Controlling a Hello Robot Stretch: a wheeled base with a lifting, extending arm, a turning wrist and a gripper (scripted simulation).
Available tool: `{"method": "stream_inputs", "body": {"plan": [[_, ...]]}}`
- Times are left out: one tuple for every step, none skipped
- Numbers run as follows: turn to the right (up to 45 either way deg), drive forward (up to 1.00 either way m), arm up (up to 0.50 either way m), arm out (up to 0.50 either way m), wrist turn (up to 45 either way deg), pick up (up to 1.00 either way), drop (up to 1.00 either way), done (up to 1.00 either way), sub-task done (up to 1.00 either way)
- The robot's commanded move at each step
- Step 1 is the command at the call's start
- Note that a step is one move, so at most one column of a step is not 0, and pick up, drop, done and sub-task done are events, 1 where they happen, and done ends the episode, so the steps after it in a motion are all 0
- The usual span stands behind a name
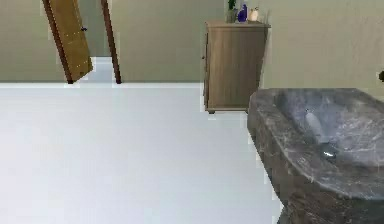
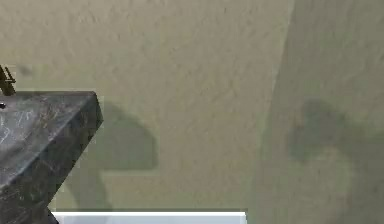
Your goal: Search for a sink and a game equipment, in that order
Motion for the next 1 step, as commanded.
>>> {"method": "stream_inputs", "body": {"plan": [[-45.0,0.0,0.0,0.0,0.0,0.0,0.0,0.0,0.0]]}}
